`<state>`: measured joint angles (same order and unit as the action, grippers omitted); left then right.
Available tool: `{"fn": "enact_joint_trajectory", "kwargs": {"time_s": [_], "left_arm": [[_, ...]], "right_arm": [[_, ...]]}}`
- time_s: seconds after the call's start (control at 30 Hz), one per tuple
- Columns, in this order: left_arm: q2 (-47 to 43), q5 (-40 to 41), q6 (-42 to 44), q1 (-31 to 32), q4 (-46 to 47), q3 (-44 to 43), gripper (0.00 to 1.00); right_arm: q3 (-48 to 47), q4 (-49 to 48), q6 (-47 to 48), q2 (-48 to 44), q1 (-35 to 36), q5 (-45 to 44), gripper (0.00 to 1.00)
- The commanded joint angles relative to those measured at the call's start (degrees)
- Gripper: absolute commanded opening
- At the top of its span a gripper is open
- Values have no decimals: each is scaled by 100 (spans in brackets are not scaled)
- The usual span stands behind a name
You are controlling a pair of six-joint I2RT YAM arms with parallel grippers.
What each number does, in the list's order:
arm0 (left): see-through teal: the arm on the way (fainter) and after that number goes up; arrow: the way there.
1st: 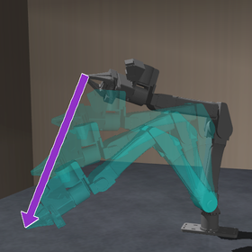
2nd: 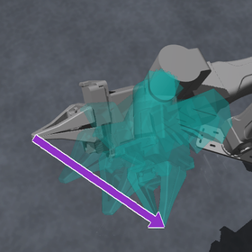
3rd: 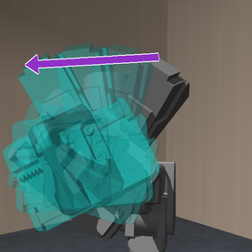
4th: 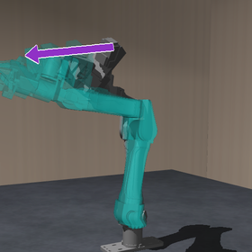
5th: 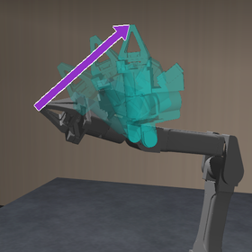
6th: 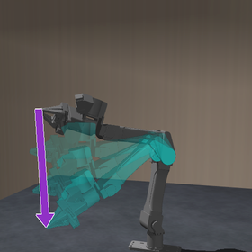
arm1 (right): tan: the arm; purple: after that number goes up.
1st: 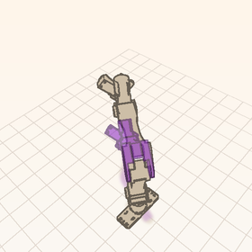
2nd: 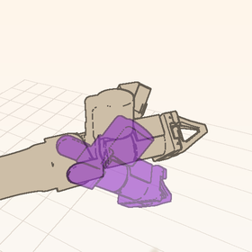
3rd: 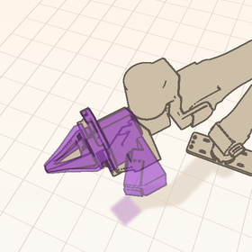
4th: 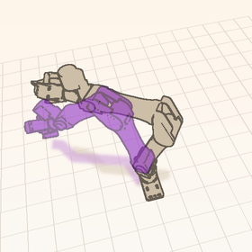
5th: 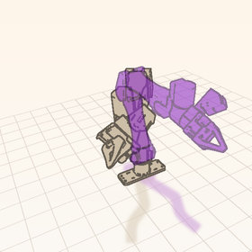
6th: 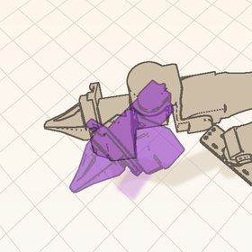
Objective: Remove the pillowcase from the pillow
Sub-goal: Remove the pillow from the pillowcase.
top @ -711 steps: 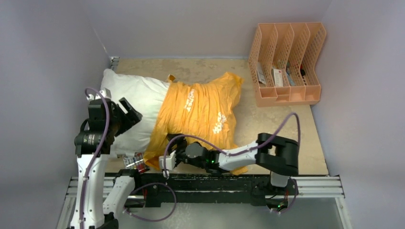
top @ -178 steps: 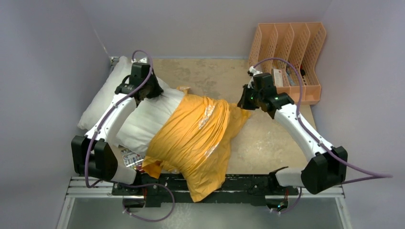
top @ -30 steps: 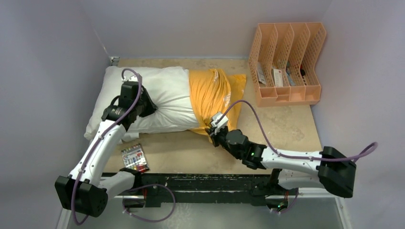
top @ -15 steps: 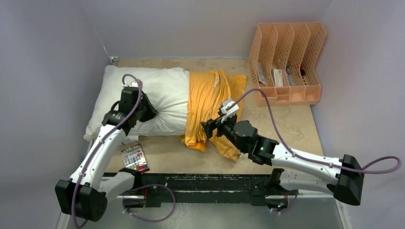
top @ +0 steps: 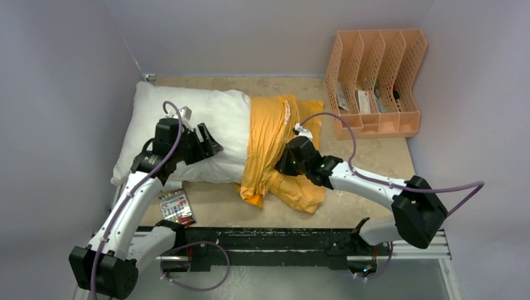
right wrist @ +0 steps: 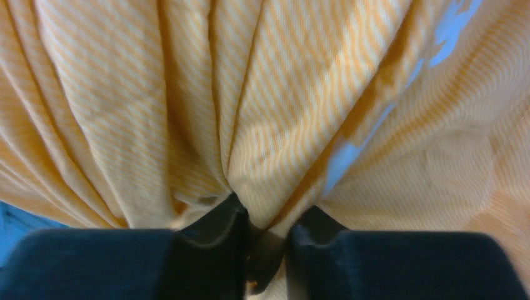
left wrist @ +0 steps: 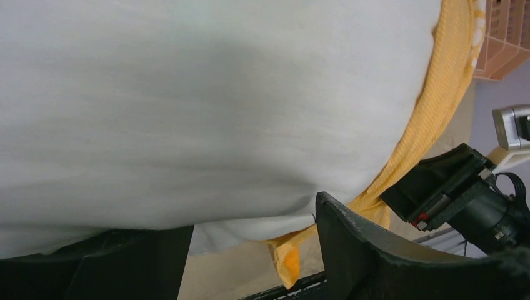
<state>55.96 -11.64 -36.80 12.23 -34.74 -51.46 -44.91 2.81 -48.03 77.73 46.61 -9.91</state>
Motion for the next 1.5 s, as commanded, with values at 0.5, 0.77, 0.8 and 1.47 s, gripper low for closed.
{"fn": "enact_joint_trajectory", "kwargs": {"time_s": [0.5, 0.77, 0.8, 1.47], "left_arm": [[-1310, 3735, -3185, 2544, 32, 1159, 78], [-954, 3200, -3441, 2565, 2426, 2293, 80], [-692, 3111, -3318, 2561, 2682, 2291, 80], [74, 3750, -2129, 2564, 1643, 1090, 0]], "right_arm": [[-394, -394, 313, -83, -82, 830, 0], [-395, -756, 402, -156, -82, 968, 2], [-407, -819, 484, -132, -82, 1171, 3], [93, -106, 277, -105, -305, 2254, 68]]}}
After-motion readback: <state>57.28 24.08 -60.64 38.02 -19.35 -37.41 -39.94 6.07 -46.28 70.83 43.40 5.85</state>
